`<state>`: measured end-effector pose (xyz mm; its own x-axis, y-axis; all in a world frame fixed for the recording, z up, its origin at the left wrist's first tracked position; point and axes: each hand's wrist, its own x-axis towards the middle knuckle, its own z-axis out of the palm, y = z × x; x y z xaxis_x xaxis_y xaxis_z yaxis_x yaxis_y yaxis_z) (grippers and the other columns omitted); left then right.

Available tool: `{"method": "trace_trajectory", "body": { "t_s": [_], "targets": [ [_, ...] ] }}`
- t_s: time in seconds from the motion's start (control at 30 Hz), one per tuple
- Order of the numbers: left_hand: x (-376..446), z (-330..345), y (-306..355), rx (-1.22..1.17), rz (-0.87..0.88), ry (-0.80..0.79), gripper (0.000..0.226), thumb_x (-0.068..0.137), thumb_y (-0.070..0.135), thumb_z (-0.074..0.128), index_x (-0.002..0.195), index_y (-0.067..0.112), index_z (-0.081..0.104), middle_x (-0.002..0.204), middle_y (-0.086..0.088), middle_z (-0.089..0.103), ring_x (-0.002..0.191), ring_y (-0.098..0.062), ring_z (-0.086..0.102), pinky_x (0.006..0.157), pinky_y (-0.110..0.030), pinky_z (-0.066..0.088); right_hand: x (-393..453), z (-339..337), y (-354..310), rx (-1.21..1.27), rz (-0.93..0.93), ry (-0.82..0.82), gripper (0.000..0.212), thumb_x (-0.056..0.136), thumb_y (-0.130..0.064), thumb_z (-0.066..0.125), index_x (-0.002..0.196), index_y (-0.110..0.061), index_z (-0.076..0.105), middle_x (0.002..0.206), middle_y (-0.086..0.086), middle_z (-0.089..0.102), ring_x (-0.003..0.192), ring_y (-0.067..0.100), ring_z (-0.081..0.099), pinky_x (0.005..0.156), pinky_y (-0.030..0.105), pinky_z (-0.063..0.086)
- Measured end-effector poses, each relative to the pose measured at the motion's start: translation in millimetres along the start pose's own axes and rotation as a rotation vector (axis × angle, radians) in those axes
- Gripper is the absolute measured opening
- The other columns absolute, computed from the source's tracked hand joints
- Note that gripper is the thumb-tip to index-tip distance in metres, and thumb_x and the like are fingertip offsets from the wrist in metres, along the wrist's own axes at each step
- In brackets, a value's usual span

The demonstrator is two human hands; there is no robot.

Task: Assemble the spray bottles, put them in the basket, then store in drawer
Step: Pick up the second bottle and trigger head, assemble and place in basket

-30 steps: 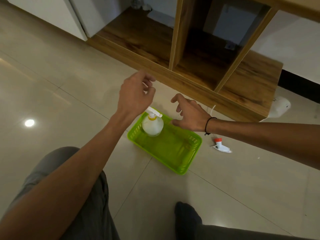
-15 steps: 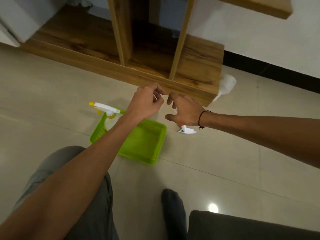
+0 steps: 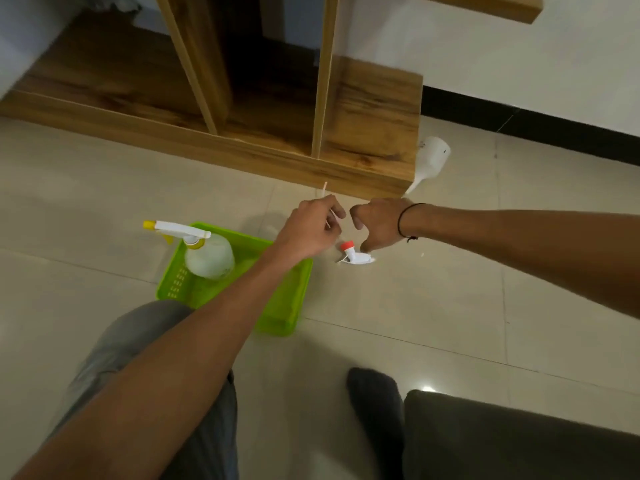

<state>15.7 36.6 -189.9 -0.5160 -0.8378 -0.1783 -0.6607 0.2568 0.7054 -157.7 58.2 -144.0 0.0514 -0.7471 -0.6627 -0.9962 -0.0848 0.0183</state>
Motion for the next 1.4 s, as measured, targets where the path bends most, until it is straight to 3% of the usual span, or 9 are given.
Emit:
{"method": "trace_trajectory", "body": {
  "t_s": [0.13, 0.27, 0.47, 0.63, 0.8, 1.0, 1.17, 1.3, 1.4],
  "targets": [
    [5.0, 24.9, 2.7, 0.072, 0.054, -0.082, 0.027, 0.088, 0.017, 0.074, 0.114, 0.023, 0.072, 0.103, 0.004, 0.074, 0.090, -0.020, 0.072, 0.089, -0.042, 0.061, 1.7, 1.3, 13.6, -0.020, -0.010, 0.035, 0.053, 0.090, -0.043, 0.071, 0.135, -0.022, 0.052, 0.127, 0.005, 0.062, 0.111, 0.031, 0.066, 0.083, 0.039, 0.058],
    [10.3, 53.7, -6.9, 0.178, 0.157, -0.166, 0.045, 0.090, 0.020, 0.074, 0.135, 0.020, 0.067, 0.133, -0.004, 0.062, 0.116, -0.025, 0.069, 0.099, -0.041, 0.056, 3.1, 2.6, 32.0, -0.072, 0.010, 0.007, 0.050, 0.090, -0.036, 0.069, 0.135, -0.022, 0.051, 0.126, 0.003, 0.065, 0.114, 0.031, 0.067, 0.092, 0.045, 0.060],
    [22.4, 87.0, -16.5, 0.407, 0.250, -0.318, 0.081, 0.092, 0.020, 0.070, 0.163, 0.022, 0.034, 0.171, -0.007, 0.028, 0.132, -0.037, 0.060, 0.097, -0.049, 0.057, 24.1, -0.7, 44.1, -0.086, -0.020, -0.027, 0.053, 0.093, -0.041, 0.069, 0.138, -0.020, 0.050, 0.125, 0.004, 0.065, 0.113, 0.030, 0.068, 0.092, 0.047, 0.061],
    [27.8, 112.2, -21.2, 0.725, 0.180, -0.390, 0.072, 0.096, 0.037, 0.073, 0.154, 0.017, 0.036, 0.155, -0.012, 0.035, 0.127, -0.038, 0.055, 0.094, -0.049, 0.057, 28.3, 7.8, 68.4, -0.049, -0.004, -0.042, 0.043, 0.094, -0.037, 0.069, 0.132, -0.022, 0.054, 0.121, 0.000, 0.063, 0.109, 0.028, 0.067, 0.086, 0.042, 0.058],
    [30.2, 123.0, -18.9, 0.712, 0.250, -0.302, 0.049, 0.100, 0.032, 0.066, 0.140, 0.011, 0.047, 0.138, -0.017, 0.043, 0.119, -0.037, 0.056, 0.082, -0.049, 0.057, 27.9, 25.1, 95.4, 0.060, 0.003, 0.063, 0.036, 0.097, -0.036, 0.067, 0.129, -0.026, 0.055, 0.116, -0.004, 0.053, 0.097, 0.024, 0.055, 0.078, 0.036, 0.044],
    [45.3, 108.7, 7.3, 0.317, 0.306, -0.069, 0.023, 0.096, 0.034, 0.067, 0.107, 0.023, 0.050, 0.106, -0.009, 0.065, 0.091, -0.037, 0.068, 0.072, -0.040, 0.047, 22.0, 25.7, 130.9, 0.097, 0.077, 0.300, 0.026, 0.098, -0.027, 0.061, 0.124, -0.027, 0.063, 0.111, 0.005, 0.057, 0.086, 0.027, 0.053, 0.074, 0.037, 0.042],
    [65.1, 67.0, 31.2, -0.108, 0.161, 0.184, 0.027, 0.085, 0.040, 0.071, 0.080, 0.044, 0.045, 0.069, 0.020, 0.061, 0.062, -0.001, 0.060, 0.052, -0.012, 0.037, 26.4, 24.3, 164.2, 0.330, 0.243, 0.610, 0.018, 0.097, -0.012, 0.057, 0.110, -0.018, 0.069, 0.111, 0.018, 0.069, 0.099, 0.041, 0.065, 0.082, 0.047, 0.058],
    [85.1, 45.6, 37.4, -0.473, -0.056, 0.217, 0.016, 0.082, 0.027, 0.075, 0.081, 0.034, 0.060, 0.079, 0.000, 0.076, 0.056, -0.014, 0.069, 0.052, -0.029, 0.054, 51.1, 27.7, 179.9, 0.333, 0.270, 0.676, 0.028, 0.095, -0.002, 0.061, 0.120, -0.013, 0.069, 0.122, 0.015, 0.068, 0.118, 0.038, 0.058, 0.091, 0.053, 0.057],
    [94.9, 38.9, 33.3, -0.674, -0.127, 0.203, 0.010, 0.082, 0.016, 0.070, 0.090, 0.018, 0.064, 0.073, -0.007, 0.077, 0.049, -0.016, 0.064, 0.048, -0.026, 0.050, 75.8, 32.3, 185.1, 0.124, 0.267, 0.586, 0.051, 0.089, -0.003, 0.068, 0.139, -0.014, 0.060, 0.142, 0.015, 0.059, 0.134, 0.040, 0.047, 0.102, 0.054, 0.050]
  ]
}}
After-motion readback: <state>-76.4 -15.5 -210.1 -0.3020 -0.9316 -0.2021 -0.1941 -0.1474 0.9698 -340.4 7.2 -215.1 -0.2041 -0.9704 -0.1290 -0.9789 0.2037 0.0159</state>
